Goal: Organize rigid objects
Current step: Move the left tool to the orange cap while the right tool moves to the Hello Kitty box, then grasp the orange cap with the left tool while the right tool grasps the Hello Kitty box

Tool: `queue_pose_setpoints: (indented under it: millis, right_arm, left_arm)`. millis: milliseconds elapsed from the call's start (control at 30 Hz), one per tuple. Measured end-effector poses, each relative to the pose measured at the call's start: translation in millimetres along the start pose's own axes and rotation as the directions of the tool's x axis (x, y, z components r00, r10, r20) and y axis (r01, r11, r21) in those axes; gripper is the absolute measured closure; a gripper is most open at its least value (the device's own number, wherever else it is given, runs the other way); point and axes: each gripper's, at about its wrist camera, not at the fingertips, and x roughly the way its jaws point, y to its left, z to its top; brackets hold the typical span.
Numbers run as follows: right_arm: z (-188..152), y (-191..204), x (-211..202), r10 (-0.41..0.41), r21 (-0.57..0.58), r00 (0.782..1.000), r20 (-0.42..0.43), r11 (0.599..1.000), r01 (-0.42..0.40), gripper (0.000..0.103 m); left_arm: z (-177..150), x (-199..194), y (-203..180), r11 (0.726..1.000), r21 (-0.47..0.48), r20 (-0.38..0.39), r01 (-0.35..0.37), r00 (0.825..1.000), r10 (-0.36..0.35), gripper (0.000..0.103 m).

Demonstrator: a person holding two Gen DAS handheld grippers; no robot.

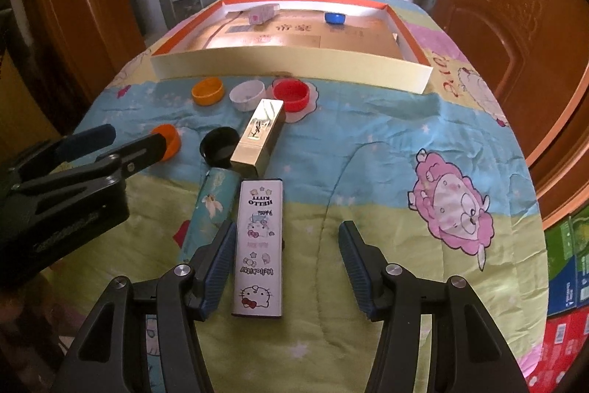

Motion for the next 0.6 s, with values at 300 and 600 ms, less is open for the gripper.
queue_pose_setpoints:
  millis: [300,600]
  right_arm:
    - [0,1,0,-0.007,-0.012,1.000,0.009,1.000,0.007,0.056]
    - [0,0,-3,-0.007,-0.017,1.000,0.016,1.000,0.007,0.077]
  left_arm:
    - [-3,19,-5,0.998,0.044,-0.020,-0.034,0.999,0.035,0.038]
    - [-4,14,2,0.999,0.027,-0.002,-0.028,1.000,0.028,0.073]
